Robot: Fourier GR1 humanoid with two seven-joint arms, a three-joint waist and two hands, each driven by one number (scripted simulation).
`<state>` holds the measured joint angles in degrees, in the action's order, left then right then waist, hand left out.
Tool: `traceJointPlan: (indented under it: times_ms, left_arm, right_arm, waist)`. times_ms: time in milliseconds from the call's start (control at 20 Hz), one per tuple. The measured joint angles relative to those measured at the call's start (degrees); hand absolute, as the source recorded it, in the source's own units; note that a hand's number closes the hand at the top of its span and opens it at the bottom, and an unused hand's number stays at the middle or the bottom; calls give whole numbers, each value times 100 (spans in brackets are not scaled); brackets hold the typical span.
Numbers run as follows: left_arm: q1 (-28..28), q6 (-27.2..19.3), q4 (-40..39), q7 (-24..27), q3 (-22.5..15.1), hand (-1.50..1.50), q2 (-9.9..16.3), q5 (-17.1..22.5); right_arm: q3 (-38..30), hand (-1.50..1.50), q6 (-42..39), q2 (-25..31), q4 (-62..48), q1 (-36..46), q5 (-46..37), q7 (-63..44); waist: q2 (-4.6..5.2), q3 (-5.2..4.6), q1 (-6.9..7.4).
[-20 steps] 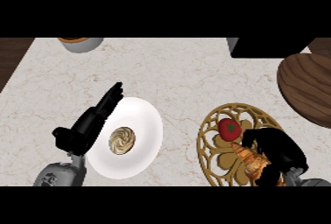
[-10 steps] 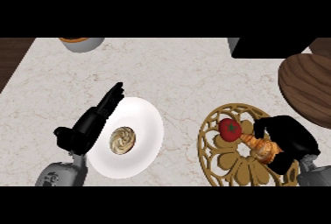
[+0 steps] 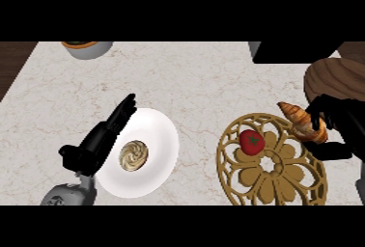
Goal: Pick the croissant from the placemat and place it in the bowl
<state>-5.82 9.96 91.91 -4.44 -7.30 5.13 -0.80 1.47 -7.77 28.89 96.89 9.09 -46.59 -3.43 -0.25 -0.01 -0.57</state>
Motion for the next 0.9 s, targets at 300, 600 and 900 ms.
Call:
traceJointPlan:
  times_ms: [300,600,900]
  left_arm:
    - [95,22,240,-164,-39,0,-2,1]
    - [22,57,86,-81,-4,0,-46,-32]
    - [-94,67,-61,13,-26,0,-98,-110]
  right_arm:
    - [-922,150,-56,-186,244,298,941,-151]
    - [-1483,150,194,133,-972,834,861,282]
    - [-1744,150,1112,467,-2530,1512,278,914]
  waist:
    - [8,0,34]
    - [31,1,83]
    - [54,4,142]
